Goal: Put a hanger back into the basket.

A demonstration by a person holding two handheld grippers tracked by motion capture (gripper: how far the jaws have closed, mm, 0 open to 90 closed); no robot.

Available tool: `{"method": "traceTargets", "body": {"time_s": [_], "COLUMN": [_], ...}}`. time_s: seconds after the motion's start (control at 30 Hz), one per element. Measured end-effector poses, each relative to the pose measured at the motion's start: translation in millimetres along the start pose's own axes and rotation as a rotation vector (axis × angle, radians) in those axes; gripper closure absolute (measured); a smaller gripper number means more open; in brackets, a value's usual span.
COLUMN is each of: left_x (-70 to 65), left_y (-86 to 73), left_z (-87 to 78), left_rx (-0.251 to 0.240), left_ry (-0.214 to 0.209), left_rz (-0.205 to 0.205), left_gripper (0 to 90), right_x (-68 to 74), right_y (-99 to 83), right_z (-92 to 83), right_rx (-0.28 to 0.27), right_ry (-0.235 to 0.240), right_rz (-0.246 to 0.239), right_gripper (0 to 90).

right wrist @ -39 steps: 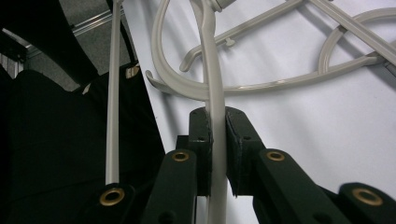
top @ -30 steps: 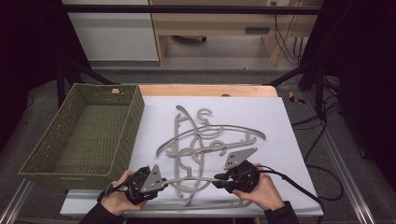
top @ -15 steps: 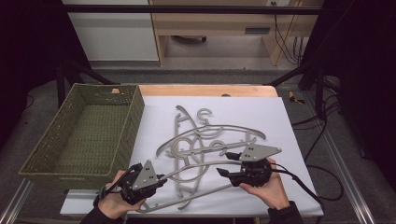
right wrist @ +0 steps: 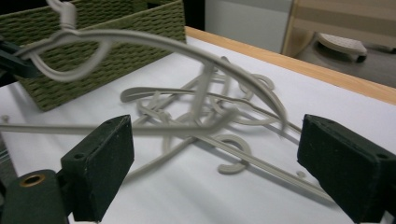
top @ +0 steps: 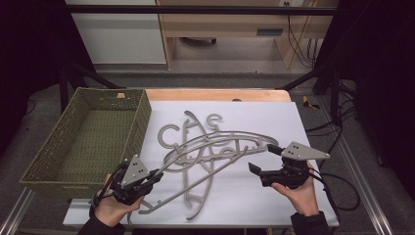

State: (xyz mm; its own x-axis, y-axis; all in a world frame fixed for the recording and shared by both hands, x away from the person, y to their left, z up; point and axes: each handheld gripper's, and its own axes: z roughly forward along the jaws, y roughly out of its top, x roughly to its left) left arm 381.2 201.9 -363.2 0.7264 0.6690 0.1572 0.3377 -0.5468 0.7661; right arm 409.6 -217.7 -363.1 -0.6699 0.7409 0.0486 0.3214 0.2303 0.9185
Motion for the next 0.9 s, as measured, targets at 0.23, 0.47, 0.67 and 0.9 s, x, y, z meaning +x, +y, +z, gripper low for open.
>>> {"method": "traceTargets", "body": {"time_s": [0.23, 0.47, 0.67, 0.9], "left_x": [11.5, 32.2, 54.4, 89.7], "left_y": [8.3, 27.7, 43.7, 53.3], "left_z": [-18.6, -38.3, -54.1, -68.2], "left_rx": [-0.034, -0.049, -0.062, -0.061], "left_ry": [0.022, 0.054, 0.091, 0.129], "left_rz": [-0.015, -0.002, 0.009, 0.003], "left_gripper": [82.4, 82.4, 82.4, 82.3], "right_x": [-18.2, -25.9, -30.0, -31.4], "right_y": [-9.7, -15.7, -18.4, -18.4], "right_z": [-9.6, -11.1, -11.8, -13.8], "right_rx": [-0.011, -0.02, -0.018, -0.018], "right_ry": [-0.059, -0.099, -0.118, -0.12], "right_rz": [0.069, 0.081, 0.093, 0.093], "right_gripper": [7.0, 4.3, 3.9, 3.8]}}
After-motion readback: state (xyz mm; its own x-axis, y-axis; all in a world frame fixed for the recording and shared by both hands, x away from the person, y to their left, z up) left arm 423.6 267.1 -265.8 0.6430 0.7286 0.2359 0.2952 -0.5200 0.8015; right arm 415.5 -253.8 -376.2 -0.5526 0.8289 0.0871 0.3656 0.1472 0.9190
